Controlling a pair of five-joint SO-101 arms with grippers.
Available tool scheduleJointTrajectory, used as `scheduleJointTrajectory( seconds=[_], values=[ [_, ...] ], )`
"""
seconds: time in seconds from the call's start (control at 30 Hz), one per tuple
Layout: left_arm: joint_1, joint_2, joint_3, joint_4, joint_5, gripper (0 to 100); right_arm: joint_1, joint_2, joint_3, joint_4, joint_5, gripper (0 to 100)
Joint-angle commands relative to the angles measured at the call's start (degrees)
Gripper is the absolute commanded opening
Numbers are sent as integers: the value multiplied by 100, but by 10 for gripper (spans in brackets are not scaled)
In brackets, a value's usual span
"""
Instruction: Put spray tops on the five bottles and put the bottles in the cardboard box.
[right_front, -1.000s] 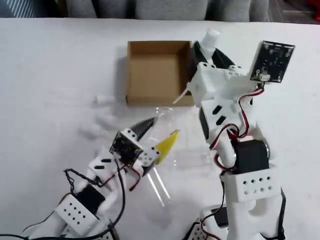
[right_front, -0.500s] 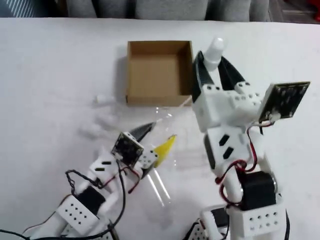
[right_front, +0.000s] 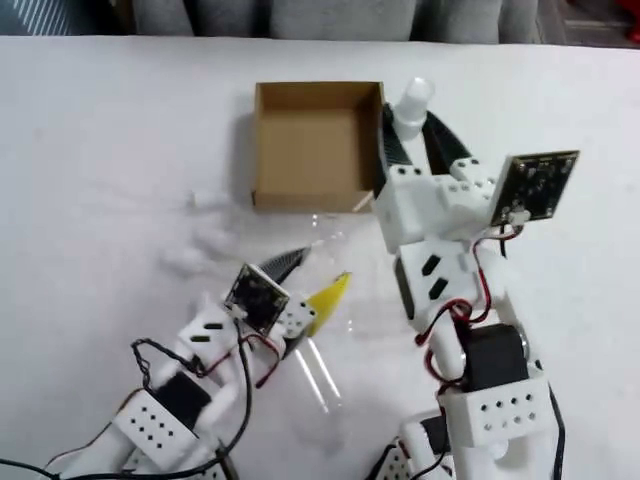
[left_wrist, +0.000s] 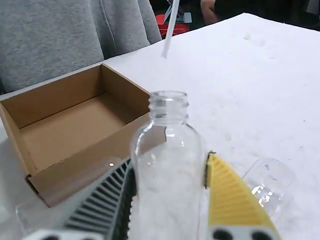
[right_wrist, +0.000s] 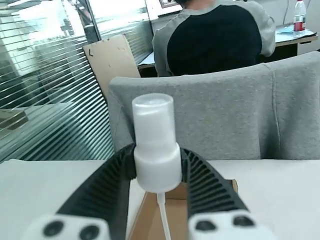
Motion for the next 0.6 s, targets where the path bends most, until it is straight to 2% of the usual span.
scheduleJointTrajectory(
  seconds=[0.0,0.57],
  values=[
    [-48,-119,-35,18,26,38,-171,-13,-35,92,53,16],
    [-84,-119,-35,18,26,41,-251,-13,185,321,53,15]
  ],
)
